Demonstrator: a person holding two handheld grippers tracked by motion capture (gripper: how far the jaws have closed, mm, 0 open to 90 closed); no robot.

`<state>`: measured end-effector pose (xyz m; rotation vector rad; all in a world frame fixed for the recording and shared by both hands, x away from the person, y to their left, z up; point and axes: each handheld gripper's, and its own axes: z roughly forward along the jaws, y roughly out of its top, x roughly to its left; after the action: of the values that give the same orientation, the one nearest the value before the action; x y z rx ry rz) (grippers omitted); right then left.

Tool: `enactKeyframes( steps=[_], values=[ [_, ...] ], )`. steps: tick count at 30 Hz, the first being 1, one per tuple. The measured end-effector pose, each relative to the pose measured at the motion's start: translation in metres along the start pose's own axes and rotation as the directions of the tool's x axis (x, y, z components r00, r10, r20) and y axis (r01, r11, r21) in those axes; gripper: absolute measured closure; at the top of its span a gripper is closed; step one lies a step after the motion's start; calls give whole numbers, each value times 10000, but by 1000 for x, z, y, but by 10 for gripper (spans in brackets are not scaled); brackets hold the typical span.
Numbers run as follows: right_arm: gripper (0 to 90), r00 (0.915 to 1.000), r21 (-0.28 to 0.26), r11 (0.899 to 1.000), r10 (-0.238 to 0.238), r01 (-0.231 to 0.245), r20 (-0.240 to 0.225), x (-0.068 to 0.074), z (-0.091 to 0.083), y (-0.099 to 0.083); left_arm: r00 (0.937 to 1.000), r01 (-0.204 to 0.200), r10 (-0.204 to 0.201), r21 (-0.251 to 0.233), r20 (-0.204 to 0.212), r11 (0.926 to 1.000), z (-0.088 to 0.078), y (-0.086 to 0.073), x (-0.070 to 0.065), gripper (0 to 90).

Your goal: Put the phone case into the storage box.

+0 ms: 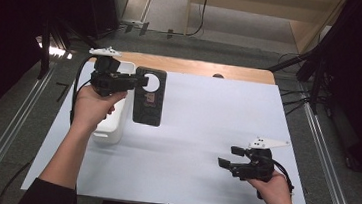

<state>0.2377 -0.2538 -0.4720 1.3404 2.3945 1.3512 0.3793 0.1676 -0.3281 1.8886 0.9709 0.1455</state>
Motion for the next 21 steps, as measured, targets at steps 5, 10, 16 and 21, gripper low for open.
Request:
enactKeyframes(
  steps=[5, 10, 16, 21],
  values=[
    [235, 10000, -146, 9999, 58, -58, -6, 2, -3, 2, 9998, 30, -33, -158, -194, 9999, -5, 6, 4, 726],
    [235, 10000, -177, 9998, -28, 27, -21, 3, -2, 3, 9990, -88, 81, -167, -430, 9998, -12, 15, 9, 726],
    [235, 9998, -197, 9996, -182, 183, 81, 5, -2, 3, 9986, -137, 116, -407, -517, 9991, -19, 25, 18, 726],
    [235, 9998, -154, 9997, -176, 177, 99, 5, -2, 3, 9969, -65, 28, -469, -790, 9989, -21, 31, 26, 727]
  ],
)
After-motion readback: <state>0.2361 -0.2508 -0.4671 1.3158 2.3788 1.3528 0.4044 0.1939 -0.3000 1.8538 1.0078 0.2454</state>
